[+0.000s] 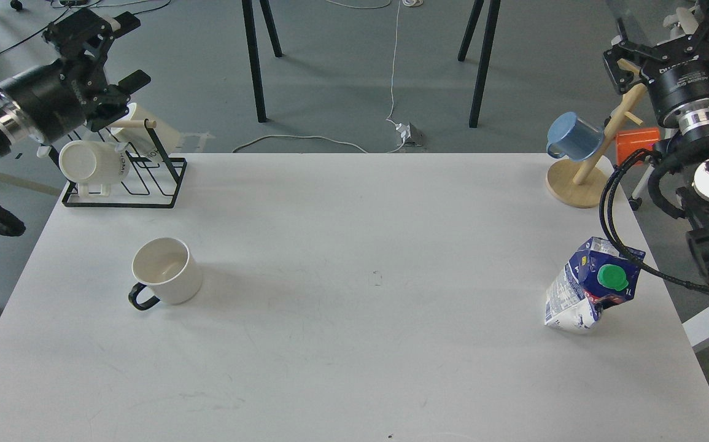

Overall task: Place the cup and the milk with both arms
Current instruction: 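Move the left gripper down toward the white mug on the table, then grasp the white mug by its rim with the left gripper, then carry the white mug toward the table center with the left gripper, then set the mug down, release it, and lift the left gripper away, then retract the left arm and bring the right gripper toward the milk carton, then grasp the blue-and-white milk carton with the right gripper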

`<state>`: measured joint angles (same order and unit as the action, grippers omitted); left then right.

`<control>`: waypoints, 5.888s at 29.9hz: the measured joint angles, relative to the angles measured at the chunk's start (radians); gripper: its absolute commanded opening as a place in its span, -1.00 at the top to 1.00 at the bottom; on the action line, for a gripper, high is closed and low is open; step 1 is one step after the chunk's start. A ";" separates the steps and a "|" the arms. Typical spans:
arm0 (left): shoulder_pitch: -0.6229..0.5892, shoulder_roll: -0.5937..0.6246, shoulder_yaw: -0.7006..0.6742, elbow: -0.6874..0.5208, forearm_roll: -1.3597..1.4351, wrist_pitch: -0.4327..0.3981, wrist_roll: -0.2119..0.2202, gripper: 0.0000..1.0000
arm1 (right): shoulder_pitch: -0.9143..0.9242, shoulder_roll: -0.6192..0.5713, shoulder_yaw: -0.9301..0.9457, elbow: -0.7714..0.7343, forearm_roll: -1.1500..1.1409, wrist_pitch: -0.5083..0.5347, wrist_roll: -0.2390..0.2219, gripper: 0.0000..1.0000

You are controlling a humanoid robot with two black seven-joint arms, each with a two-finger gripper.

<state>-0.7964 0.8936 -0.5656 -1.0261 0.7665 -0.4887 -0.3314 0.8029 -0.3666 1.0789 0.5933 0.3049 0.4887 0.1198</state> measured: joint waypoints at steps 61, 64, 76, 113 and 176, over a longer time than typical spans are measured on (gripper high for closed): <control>-0.193 -0.586 0.230 -0.002 1.271 0.001 -0.018 0.89 | -0.060 -0.082 0.039 0.093 -0.001 0.000 -0.003 -0.97; -0.185 -0.676 0.236 0.009 1.325 0.000 -0.011 0.87 | -0.055 -0.088 0.038 0.093 -0.001 0.000 -0.003 -0.97; -0.123 -0.746 0.271 0.109 1.343 0.000 0.011 0.75 | -0.066 -0.091 0.039 0.128 -0.001 0.000 -0.002 -0.97; -0.042 -0.558 -0.395 0.440 -0.644 0.001 0.063 -0.99 | -1.111 -0.176 0.468 0.690 0.079 0.000 0.030 -0.97; -0.010 -0.553 -0.382 0.546 -0.905 0.000 0.140 -0.99 | -1.120 0.211 0.190 0.735 -0.117 0.000 0.034 0.78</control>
<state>-0.8067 0.3404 -0.9480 -0.4801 -0.1381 -0.4887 -0.1918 -0.3170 -0.1560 1.2688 1.3278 0.1883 0.4887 0.1541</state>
